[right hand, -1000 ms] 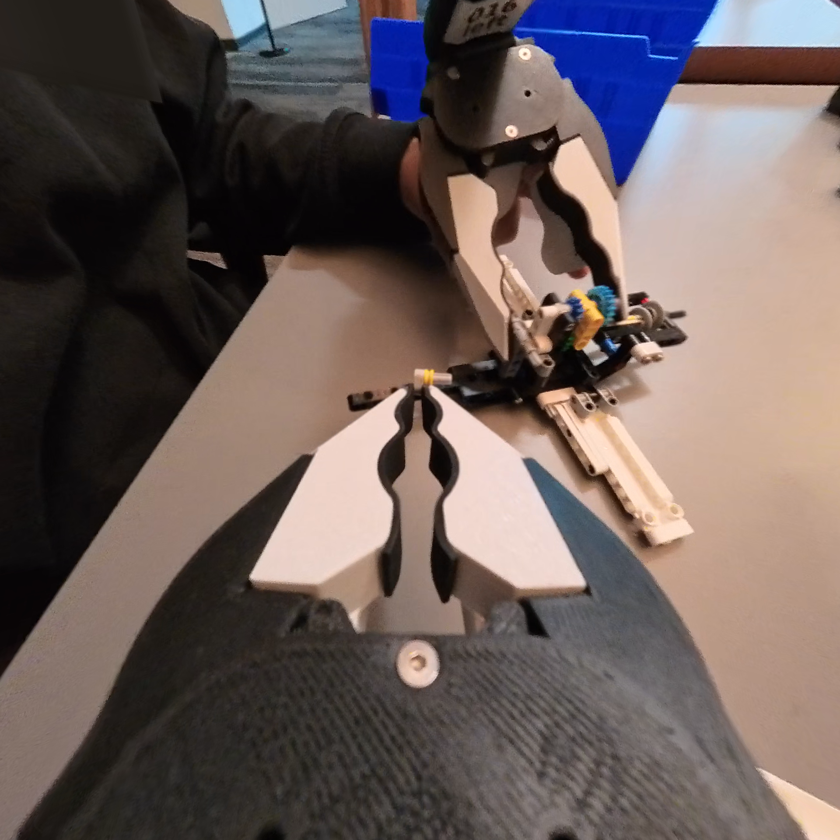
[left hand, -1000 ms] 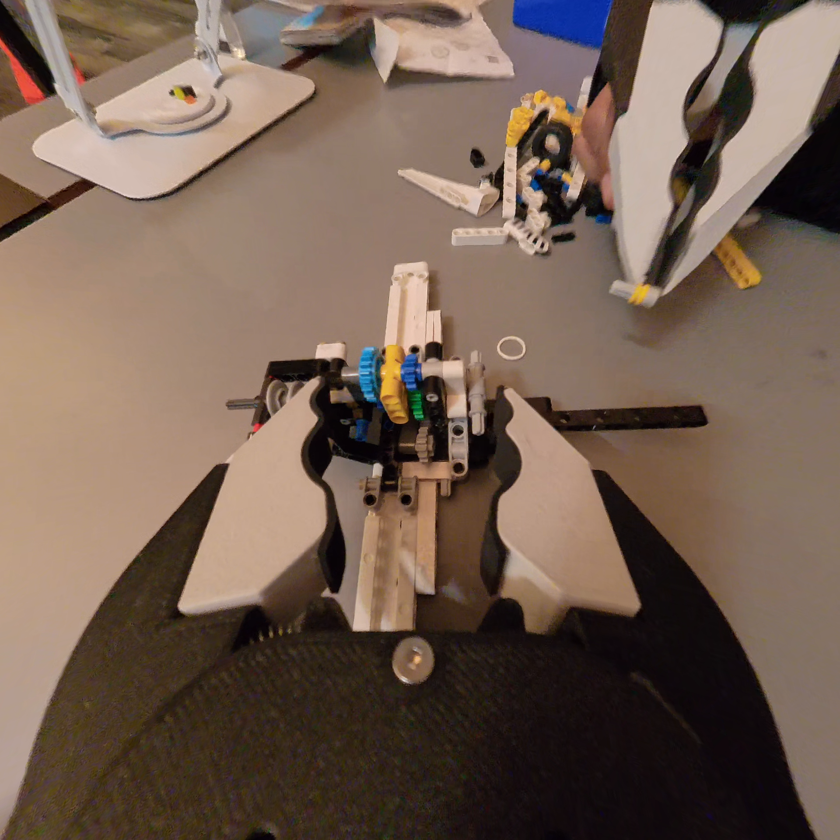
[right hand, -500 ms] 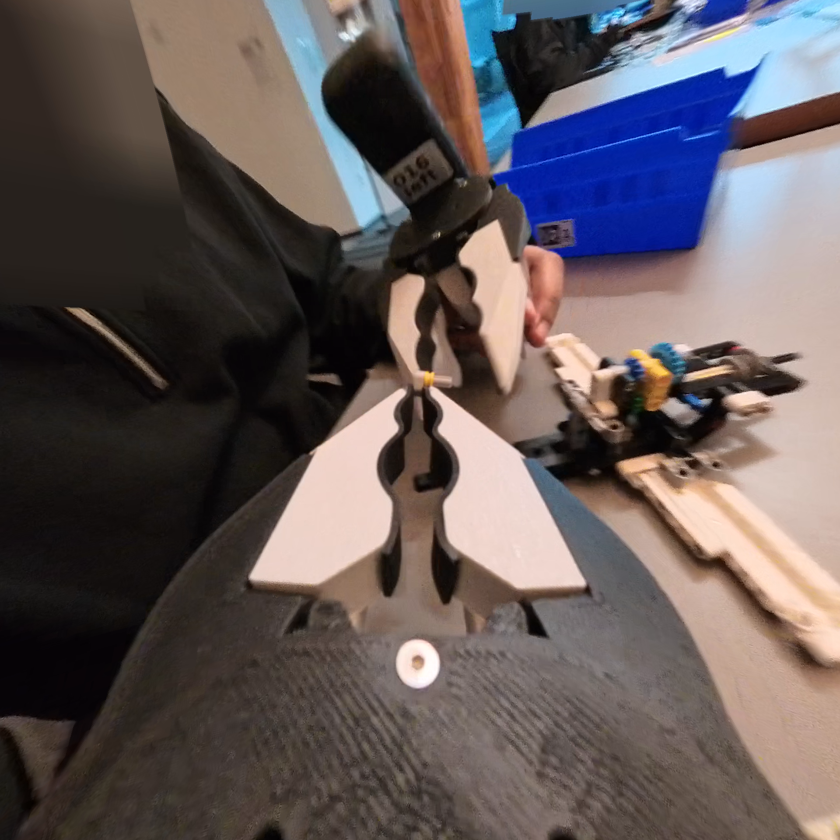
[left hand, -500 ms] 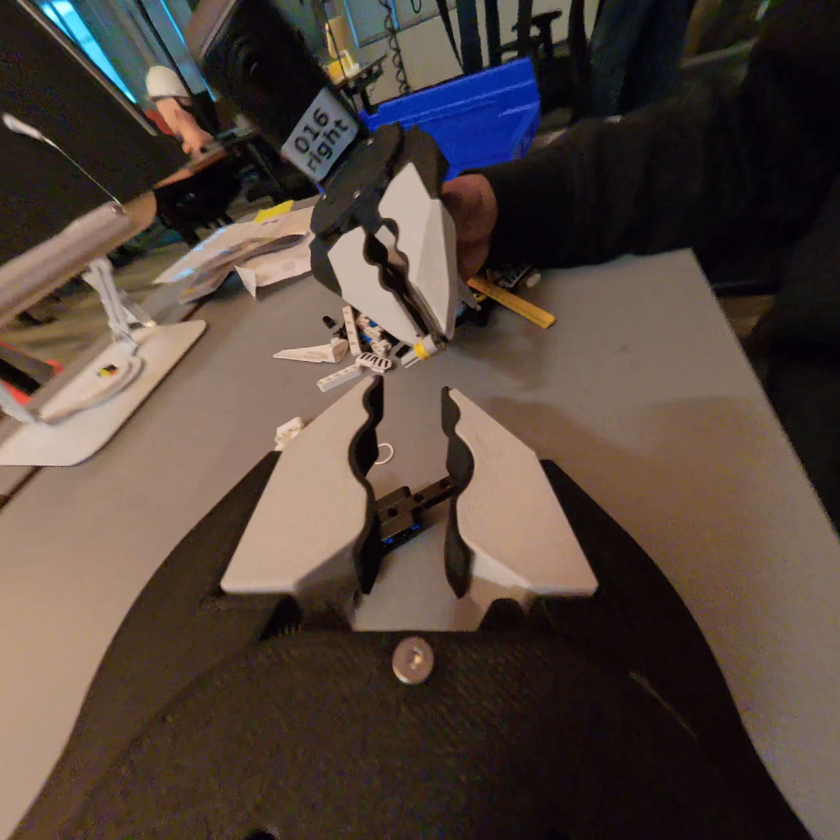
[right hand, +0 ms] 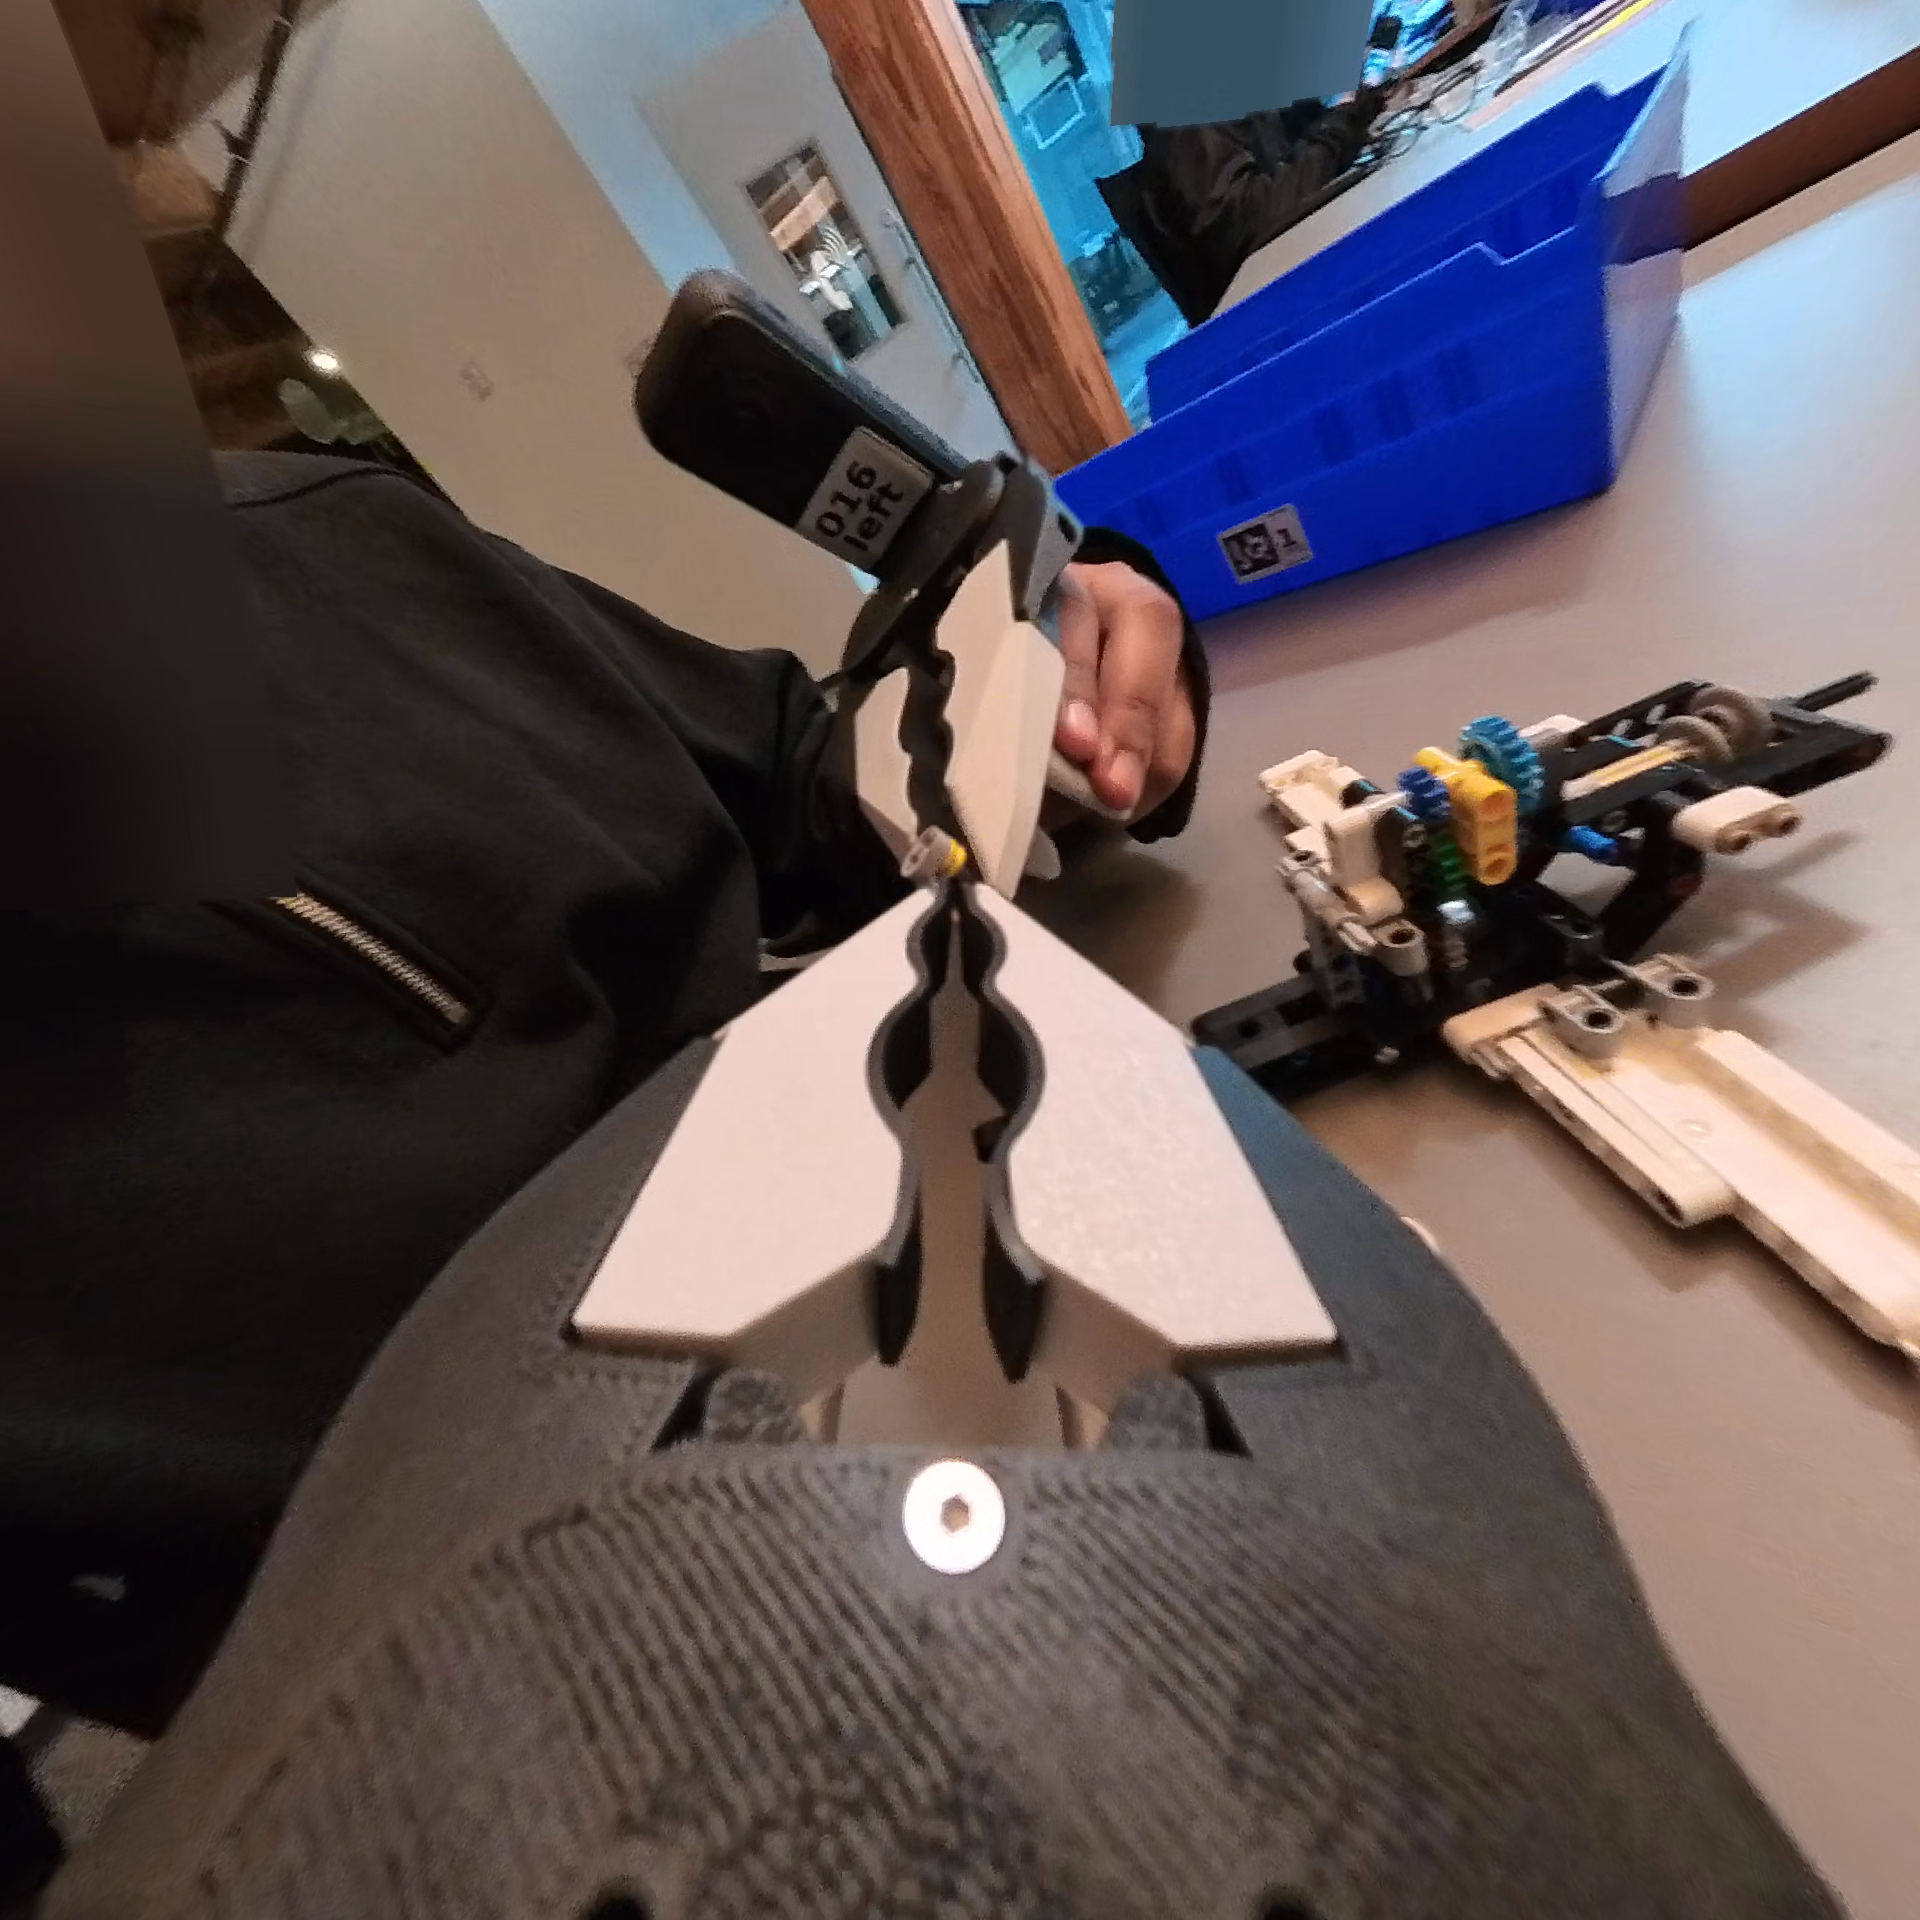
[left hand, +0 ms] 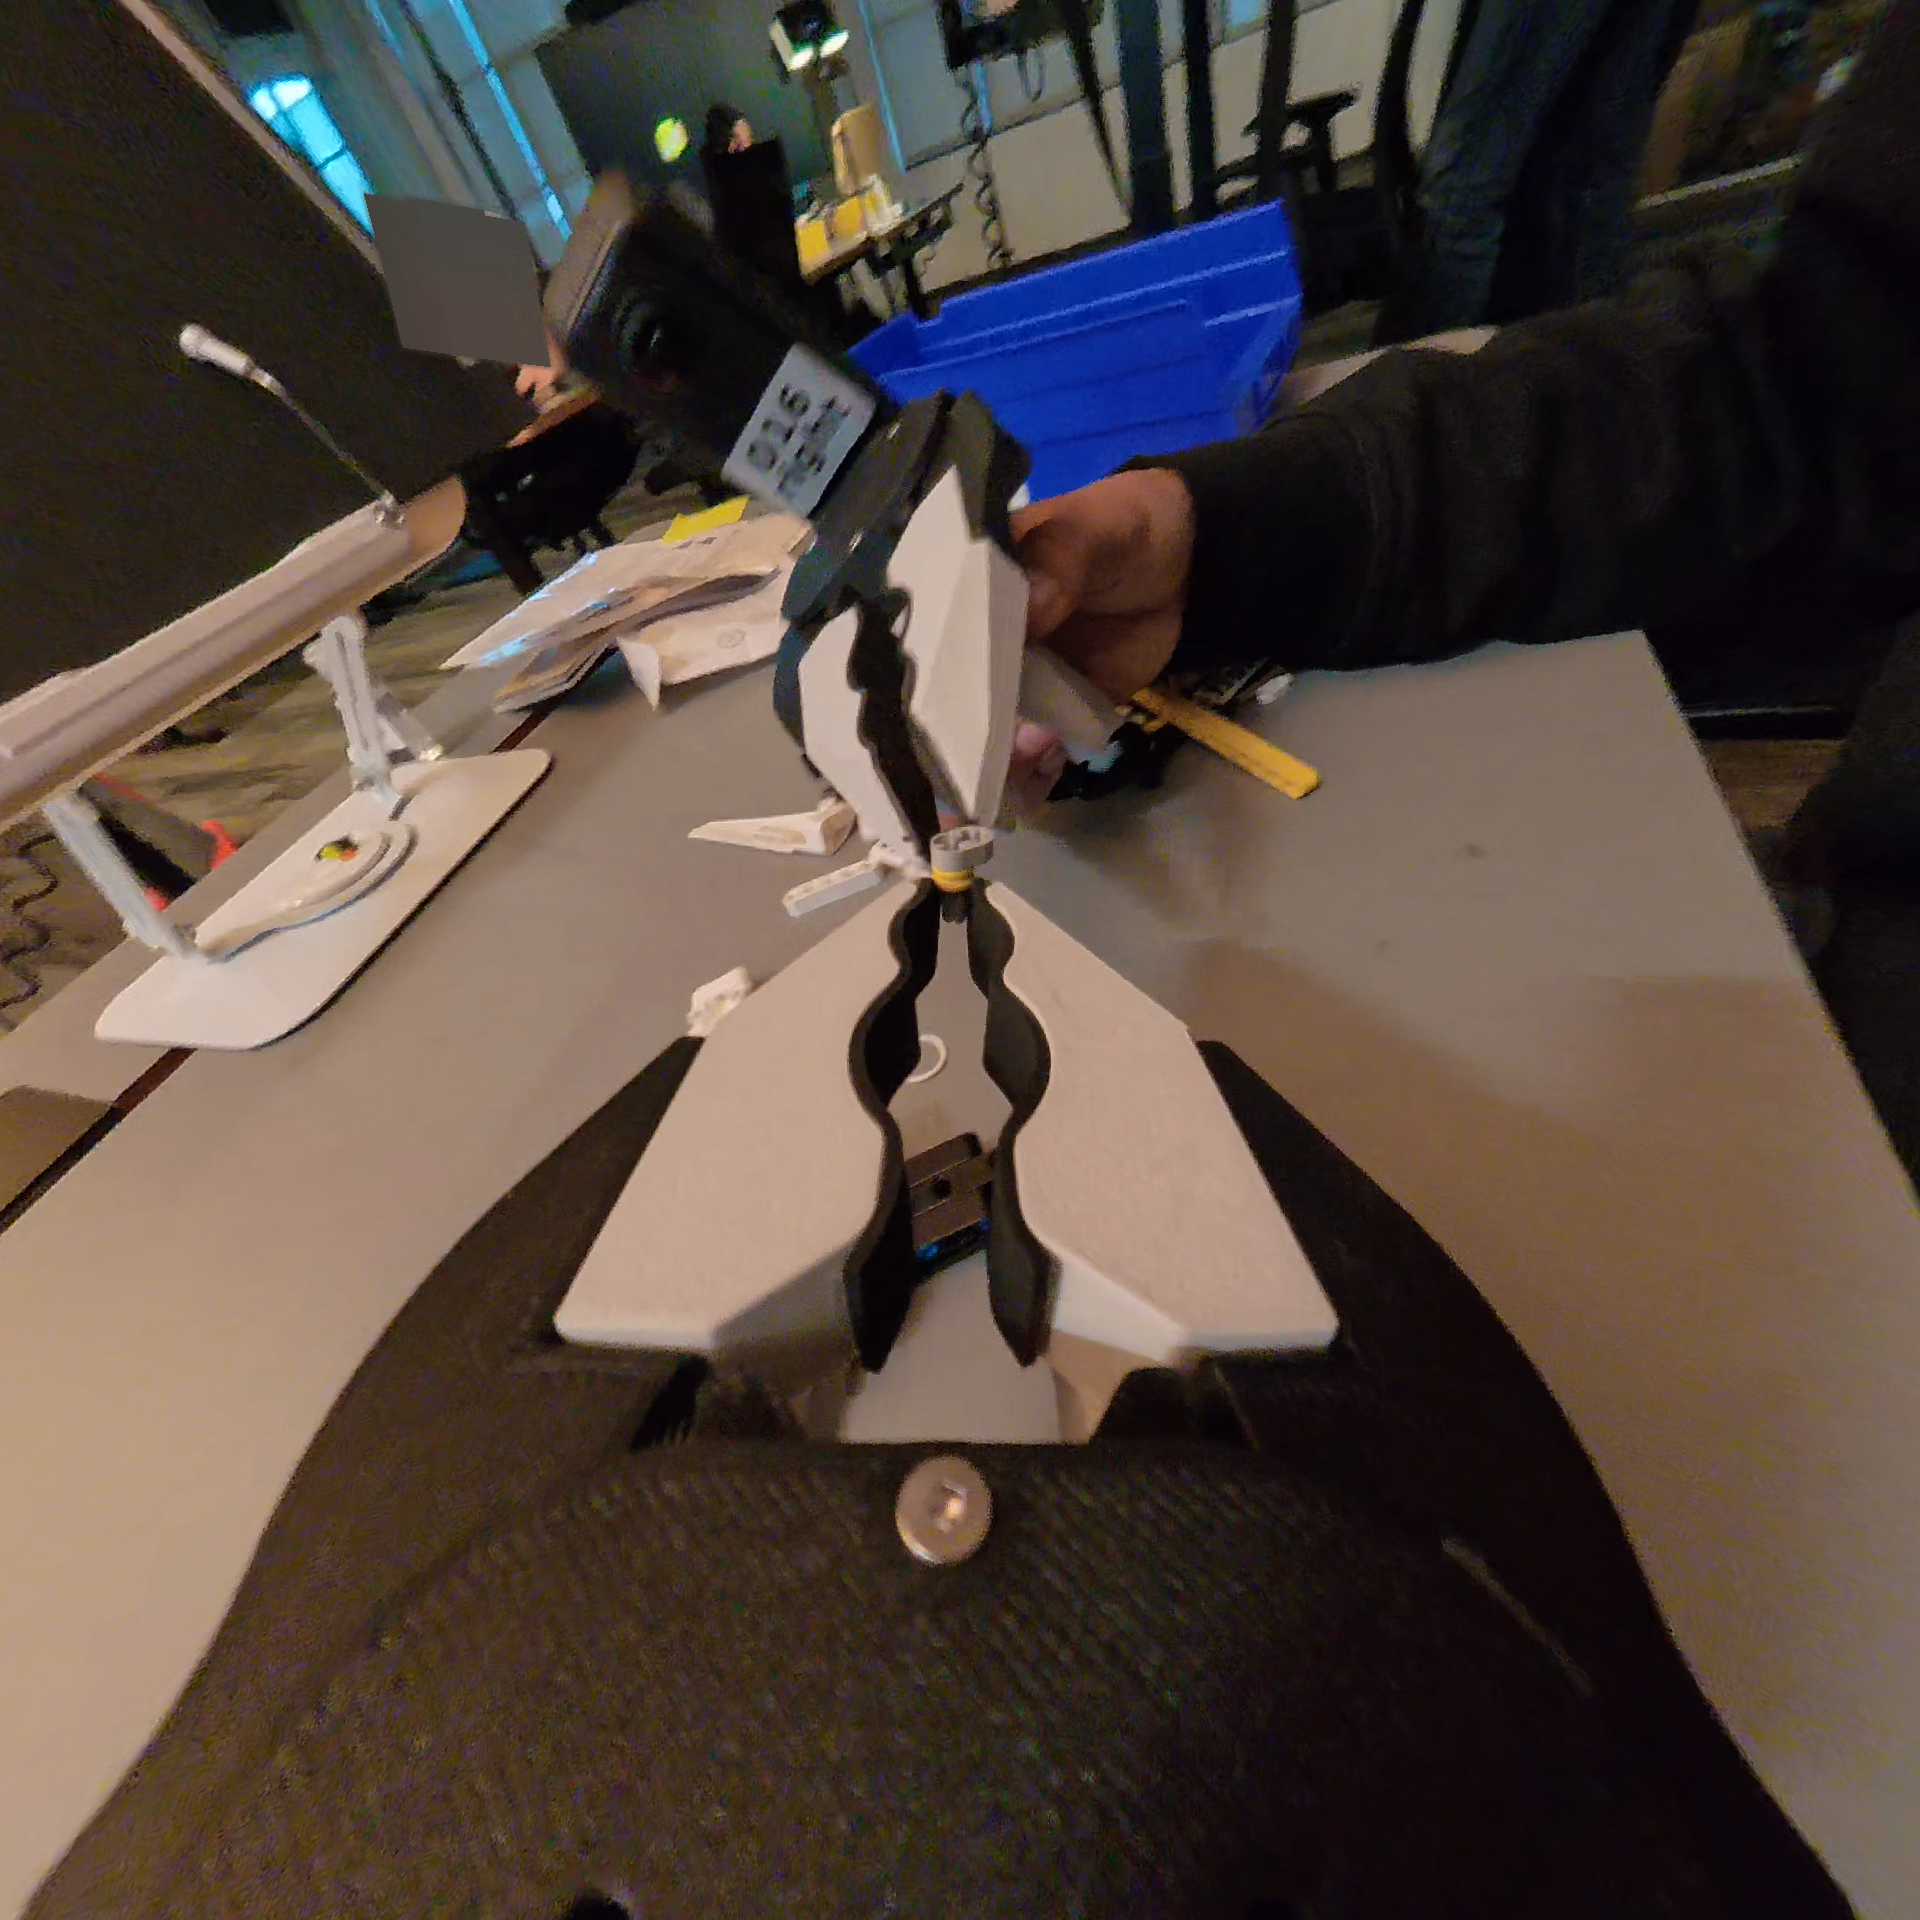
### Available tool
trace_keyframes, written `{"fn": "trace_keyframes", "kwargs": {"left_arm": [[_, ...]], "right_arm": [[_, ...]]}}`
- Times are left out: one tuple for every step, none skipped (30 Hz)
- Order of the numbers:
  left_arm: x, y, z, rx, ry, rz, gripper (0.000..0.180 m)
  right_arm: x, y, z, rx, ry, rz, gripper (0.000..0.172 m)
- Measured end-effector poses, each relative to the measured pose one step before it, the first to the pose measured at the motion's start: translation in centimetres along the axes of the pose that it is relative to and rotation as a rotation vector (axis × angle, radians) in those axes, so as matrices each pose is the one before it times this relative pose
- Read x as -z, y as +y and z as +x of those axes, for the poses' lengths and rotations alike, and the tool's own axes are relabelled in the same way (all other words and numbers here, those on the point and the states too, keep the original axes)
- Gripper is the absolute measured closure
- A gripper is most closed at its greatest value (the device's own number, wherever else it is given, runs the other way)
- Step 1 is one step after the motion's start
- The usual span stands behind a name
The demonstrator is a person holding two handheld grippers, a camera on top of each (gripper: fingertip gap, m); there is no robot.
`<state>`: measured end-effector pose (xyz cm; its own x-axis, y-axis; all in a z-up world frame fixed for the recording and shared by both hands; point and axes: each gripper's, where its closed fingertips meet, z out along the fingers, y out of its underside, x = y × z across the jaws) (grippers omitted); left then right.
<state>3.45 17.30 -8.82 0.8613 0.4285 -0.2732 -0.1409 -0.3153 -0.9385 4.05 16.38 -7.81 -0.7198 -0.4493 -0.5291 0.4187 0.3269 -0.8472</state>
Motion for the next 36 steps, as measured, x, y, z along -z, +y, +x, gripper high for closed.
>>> {"fn": "trace_keyframes", "kwargs": {"left_arm": [[-0.108, 0.475, -0.363, -0.0014, -0.0209, -0.0289, 0.179], [-0.128, 0.502, -0.311, -0.0027, -0.0190, -0.0294, 0.179], [-0.146, 0.432, -0.193, -0.0038, -0.0134, -0.0266, 0.179], [-0.136, 0.323, -0.119, -0.0054, -0.0101, -0.0215, 0.179], [-0.105, 0.229, -0.164, -0.0056, -0.0145, -0.0164, 0.179], [-0.079, 0.138, -0.119, -0.0065, -0.0122, -0.0115, 0.179], [-0.058, 0.094, -0.067, -0.0037, -0.0078, -0.0082, 0.179], [-0.041, 0.064, -0.062, 0.0009, -0.0066, -0.0066, 0.179], [-0.033, 0.032, -0.084, 0.0026, -0.0060, -0.0043, 0.179], [-0.010, 0.038, -0.074, 0.0031, -0.0041, -0.0034, 0.179], [-0.018, 0.060, -0.104, 0.0050, -0.0056, -0.0048, 0.179], [-0.033, 0.130, -0.082, 0.0079, -0.0012, -0.0076, 0.178], [-0.036, 0.108, 0.062, 0.0076, 0.0087, -0.0062, 0.179], [-0.036, 0.084, 0.195, 0.0069, 0.0159, -0.0035, 0.179], [-0.043, 0.078, 0.103, 0.0046, 0.0083, -0.0041, 0.179], [-0.010, 0.108, -0.131, 0.0002, -0.0070, -0.0060, 0.179], [0.013, 0.050, -0.071, 0.0007, -0.0019, -0.0016, 0.179], [0.050, -0.038, -0.129, 0.0077, -0.0038, 0.0039, 0.179], [0.076, -0.129, -0.105, 0.0126, -0.0005, 0.0084, 0.179], [0.095, -0.188, -0.057, 0.0150, 0.0029, 0.0113, 0.179], [0.099, -0.203, -0.069, 0.0126, 0.0023, 0.0130, 0.179], [0.112, -0.188, -0.079, 0.0083, -0.0004, 0.0123, 0.179], [0.116, -0.166, -0.133, 0.0066, -0.0026, 0.0115, 0.179], [0.106, -0.160, -0.057, 0.0057, 0.0010, 0.0115, 0.179], [0.086, -0.115, -0.031, 0.0054, 0.0027, 0.0087, 0.179], [0.044, 0.015, -0.094, 0.0031, -0.0023, 0.0006, 0.179], [0.023, 0.052, -0.091, -0.0021, -0.0050, -0.0019, 0.179], [0.016, 0.013, -0.024, -0.0055, -0.0025, 0.0001, 0.179], [0.020, -0.021, -0.001, -0.0033, -0.0023, 0.0012, 0.179], [0.009, -0.062, -0.011, -0.0012, -0.0032, 0.0028, 0.179], [0.014, -0.077, -0.017, -0.0018, -0.0027, 0.0034, 0.179], [0.024, -0.054, 0.010, -0.0016, -0.0006, 0.0027, 0.179], [-0.004, 0.020, -0.028, 0.0002, -0.0017, -0.0007, 0.179], [-0.008, 0.035, -0.033, 0.0005, -0.0011, -0.0018, 0.179], [0.003, -0.005, 0.005, 0.0002, 0.0007, 0.0006, 0.179], [0.014, -0.047, 0.018, -0.0006, 0.0008, 0.0032, 0.179]], "right_arm": [[0.029, -0.157, 0.406, 0.0230, 0.0367, 0.0042, 0.165], [0.020, -0.205, 0.409, 0.0291, 0.0427, 0.0031, 0.159], [0.000, -0.169, 0.389, 0.0376, 0.0466, -0.0015, 0.155], [-0.034, -0.069, 0.302, 0.0414, 0.0441, -0.0079, 0.150], [-0.080, 0.058, 0.232, 0.0355, 0.0382, -0.0168, 0.149], [-0.109, 0.122, 0.152, 0.0254, 0.0313, -0.0189, 0.149], [-0.141, 0.081, 0.073, 0.0180, 0.0223, -0.0142, 0.149], [-0.133, 0.025, 0.061, 0.0125, 0.0179, -0.0077, 0.148], [-0.122, 0.044, 0.122, 0.0079, 0.0182, -0.0065, 0.147], [-0.111, 0.118, 0.122, 0.0076, 0.0153, -0.0102, 0.147], [-0.117, 0.163, 0.088, 0.0097, 0.0119, -0.0117, 0.147], [-0.097, 0.209, 0.116, 0.0090, 0.0127, -0.0142, 0.149], [-0.098, 0.193, 0.095, 0.0111, 0.0112, -0.0130, 0.152], [-0.115, 0.141, 0.026, 0.0123, 0.0074, -0.0088, 0.153], [-0.094, 0.081, 0.026, 0.0116, 0.0082, -0.0052, 0.154], [-0.061, 0.007, 0.064, 0.0085, 0.0088, -0.0001, 0.157], [-0.012, -0.063, 0.054, -0.0005, 0.0052, 0.0044, 0.161], [0.016, -0.086, 0.118, -0.0126, 0.0054, 0.0063, 0.165], [0.039, -0.150, 0.148, -0.0230, 0.0010, 0.0117, 0.166], [0.069, -0.179, 0.054, -0.0311, -0.0110, 0.0175, 0.167], [0.085, -0.205, 0.029, -0.0359, -0.0173, 0.0205, 0.166], [0.112, -0.203, 0.029, -0.0365, -0.0187, 0.0216, 0.166], [0.114, -0.190, 0.035, -0.0327, -0.0170, 0.0206, 0.166], [0.092, -0.165, 0.048, -0.0274, -0.0146, 0.0192, 0.166], [0.047, -0.142, -0.018, -0.0233, -0.0155, 0.0156, 0.166], [0.028, -0.099, -0.017, -0.0213, -0.0136, 0.0117, 0.166], [0.041, -0.108, 0.016, -0.0165, -0.0073, 0.0110, 0.167], [0.052, -0.150, 0.014, -0.0068, -0.0043, 0.0116, 0.167], [0.076, -0.168, -0.031, -0.0024, -0.0041, 0.0109, 0.167], [0.090, -0.196, -0.044, -0.0037, -0.0036, 0.0100, 0.166], [0.065, -0.138, -0.083, -0.0016, -0.0047, 0.0060, 0.165], [0.026, -0.049, -0.034, 0.0020, -0.0003, 0.0005, 0.163], [-0.018, 0.034, -0.034, 0.0055, 0.0002, -0.0039, 0.159], [-0.068, 0.091, -0.126, 0.0060, -0.0051, -0.0061, 0.155], [-0.103, 0.115, -0.083, 0.0024, -0.0033, -0.0073, 0.155], [-0.121, 0.152, -0.017, 0.0027, 0.0014, -0.0086, 0.155]]}}
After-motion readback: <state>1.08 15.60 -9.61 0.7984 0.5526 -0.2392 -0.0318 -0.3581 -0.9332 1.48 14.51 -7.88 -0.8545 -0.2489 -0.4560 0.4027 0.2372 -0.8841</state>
